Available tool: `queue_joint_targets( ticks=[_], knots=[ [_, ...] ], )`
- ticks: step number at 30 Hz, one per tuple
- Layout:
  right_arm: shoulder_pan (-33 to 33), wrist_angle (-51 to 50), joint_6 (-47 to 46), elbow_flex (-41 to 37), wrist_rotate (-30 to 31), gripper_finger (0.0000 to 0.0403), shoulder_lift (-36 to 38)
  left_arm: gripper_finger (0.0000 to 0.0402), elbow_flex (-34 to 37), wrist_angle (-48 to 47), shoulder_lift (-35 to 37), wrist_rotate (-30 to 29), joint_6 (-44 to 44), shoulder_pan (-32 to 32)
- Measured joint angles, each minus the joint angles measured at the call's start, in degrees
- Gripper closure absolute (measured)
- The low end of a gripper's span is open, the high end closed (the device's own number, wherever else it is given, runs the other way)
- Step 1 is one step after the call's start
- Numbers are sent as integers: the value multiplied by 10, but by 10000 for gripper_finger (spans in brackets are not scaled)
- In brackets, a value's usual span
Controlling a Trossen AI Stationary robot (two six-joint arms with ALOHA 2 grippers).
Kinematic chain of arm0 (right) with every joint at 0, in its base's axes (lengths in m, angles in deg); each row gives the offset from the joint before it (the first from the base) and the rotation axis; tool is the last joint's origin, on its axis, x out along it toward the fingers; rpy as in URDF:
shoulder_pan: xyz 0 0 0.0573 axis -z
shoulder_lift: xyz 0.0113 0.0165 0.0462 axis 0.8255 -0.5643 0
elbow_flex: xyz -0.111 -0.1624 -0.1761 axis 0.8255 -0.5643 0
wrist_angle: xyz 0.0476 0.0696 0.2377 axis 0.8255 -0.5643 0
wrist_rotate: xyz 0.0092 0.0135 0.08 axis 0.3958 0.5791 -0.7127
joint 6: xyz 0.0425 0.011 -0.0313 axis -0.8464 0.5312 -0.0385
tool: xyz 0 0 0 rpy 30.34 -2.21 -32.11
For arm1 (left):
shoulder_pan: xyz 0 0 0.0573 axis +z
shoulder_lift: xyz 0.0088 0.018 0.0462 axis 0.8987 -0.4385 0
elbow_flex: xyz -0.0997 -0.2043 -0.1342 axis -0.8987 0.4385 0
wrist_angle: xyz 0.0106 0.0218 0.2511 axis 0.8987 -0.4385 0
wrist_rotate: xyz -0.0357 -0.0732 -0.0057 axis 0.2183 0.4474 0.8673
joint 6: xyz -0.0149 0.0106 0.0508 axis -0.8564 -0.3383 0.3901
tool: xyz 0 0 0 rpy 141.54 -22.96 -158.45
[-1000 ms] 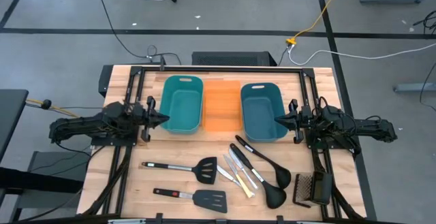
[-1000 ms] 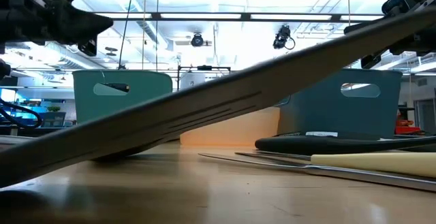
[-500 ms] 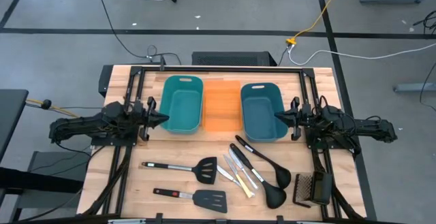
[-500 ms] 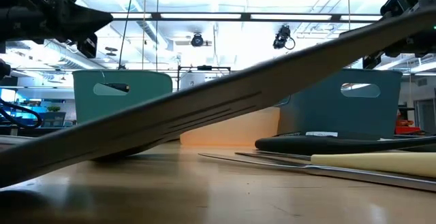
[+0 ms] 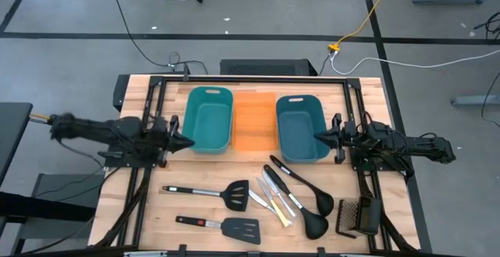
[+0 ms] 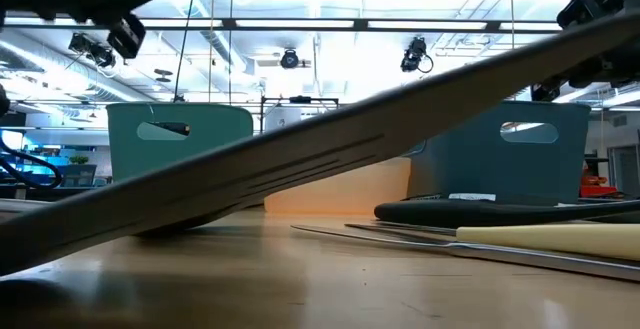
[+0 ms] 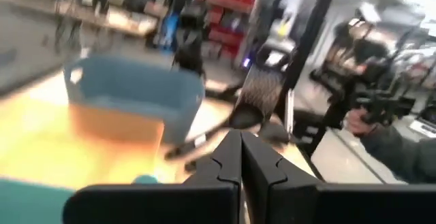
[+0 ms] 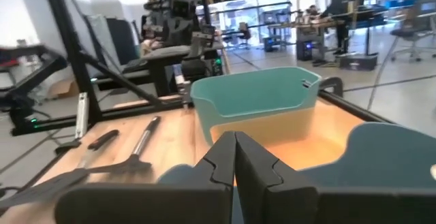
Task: Pick & Place Kitchen Items
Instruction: Put the bottom black spatula into the light green bin
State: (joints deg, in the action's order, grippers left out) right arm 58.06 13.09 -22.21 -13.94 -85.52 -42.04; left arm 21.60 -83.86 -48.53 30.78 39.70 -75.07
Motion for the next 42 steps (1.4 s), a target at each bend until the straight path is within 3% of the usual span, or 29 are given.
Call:
queue_joint_targets(
  ticks=[4,6,10,13,22,27,32,37,42],
  knots=[
    [0,-4,0,0,-22,392,0,400,-132,-133,-143,-113,-47,-101],
    [0,-4,0,0,-23,392,0,400,-204,-224,-219,-141,-78,-147],
    [0,-4,0,0,-23,392,0,393,-324,-378,-355,-147,-135,-215],
    [0,-3,0,0,-23,392,0,387,-378,-443,-440,-124,-170,-246],
    [0,-3,0,0,-23,392,-1,367,-413,-449,-605,-79,-282,-287],
    [0,-3,-8,0,-22,392,-1,301,-413,-424,-649,-19,-306,-295],
    [0,-3,-20,0,-22,392,-1,213,-413,-332,-664,28,-283,-314],
    [0,-1,-20,0,-4,392,-1,156,-413,-309,-687,-7,-295,-340],
    [0,1,-20,0,16,392,-1,137,-412,-280,-737,-9,-294,-366]
  ],
)
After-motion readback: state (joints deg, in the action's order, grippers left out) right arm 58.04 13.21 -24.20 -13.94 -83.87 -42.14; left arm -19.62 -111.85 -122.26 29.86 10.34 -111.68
